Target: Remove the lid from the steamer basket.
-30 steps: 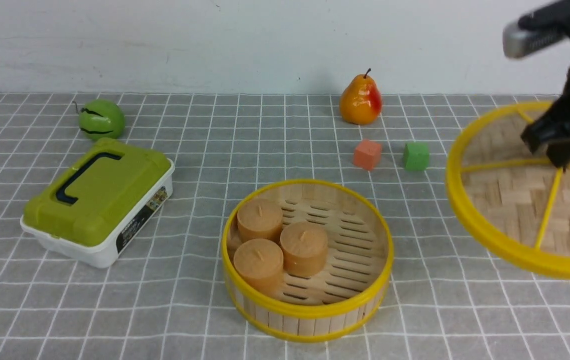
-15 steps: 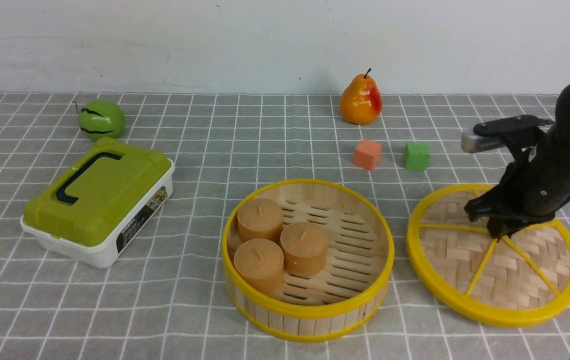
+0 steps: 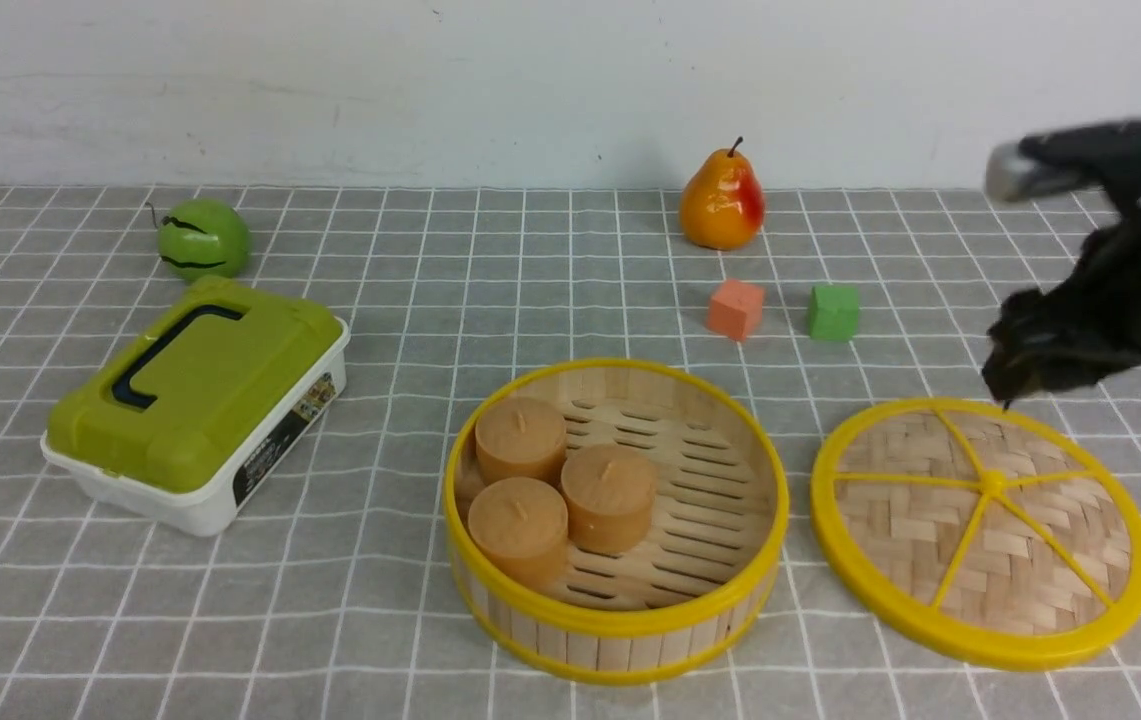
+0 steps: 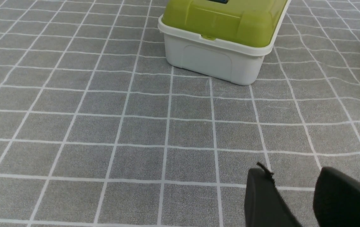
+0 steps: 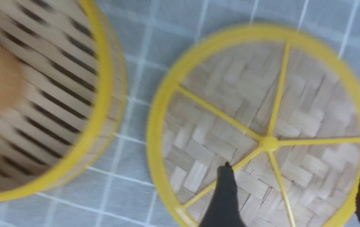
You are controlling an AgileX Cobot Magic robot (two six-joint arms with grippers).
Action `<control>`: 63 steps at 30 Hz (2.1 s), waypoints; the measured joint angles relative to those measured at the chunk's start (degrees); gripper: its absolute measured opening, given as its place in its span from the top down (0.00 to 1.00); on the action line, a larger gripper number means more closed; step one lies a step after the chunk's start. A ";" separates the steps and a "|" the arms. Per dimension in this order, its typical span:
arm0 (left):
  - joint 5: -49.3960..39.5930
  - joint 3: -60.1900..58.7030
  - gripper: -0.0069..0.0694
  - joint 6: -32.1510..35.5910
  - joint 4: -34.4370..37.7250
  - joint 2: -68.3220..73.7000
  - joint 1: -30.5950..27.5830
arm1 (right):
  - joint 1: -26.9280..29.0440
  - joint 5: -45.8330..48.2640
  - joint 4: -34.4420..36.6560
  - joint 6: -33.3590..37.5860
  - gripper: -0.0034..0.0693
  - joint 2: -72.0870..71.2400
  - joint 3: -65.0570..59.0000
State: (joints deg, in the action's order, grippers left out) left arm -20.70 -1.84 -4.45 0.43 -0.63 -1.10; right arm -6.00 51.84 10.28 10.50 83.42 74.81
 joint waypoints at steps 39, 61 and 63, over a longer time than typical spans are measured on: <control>0.00 0.00 0.60 0.00 0.00 0.00 0.00 | 0.11 0.13 1.83 0.30 0.98 -51.31 -35.09; 0.00 0.00 0.60 0.00 0.00 0.00 0.00 | 6.57 -37.83 -6.80 -13.39 0.96 -83.86 -75.97; -0.05 0.00 0.60 0.00 0.00 0.00 0.00 | 8.14 -37.61 -8.61 -15.65 0.95 -84.03 -76.33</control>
State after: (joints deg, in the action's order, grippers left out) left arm -20.75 -1.84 -4.45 0.43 -0.63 -1.10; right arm 2.14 14.23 1.67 -5.15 -0.61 -1.52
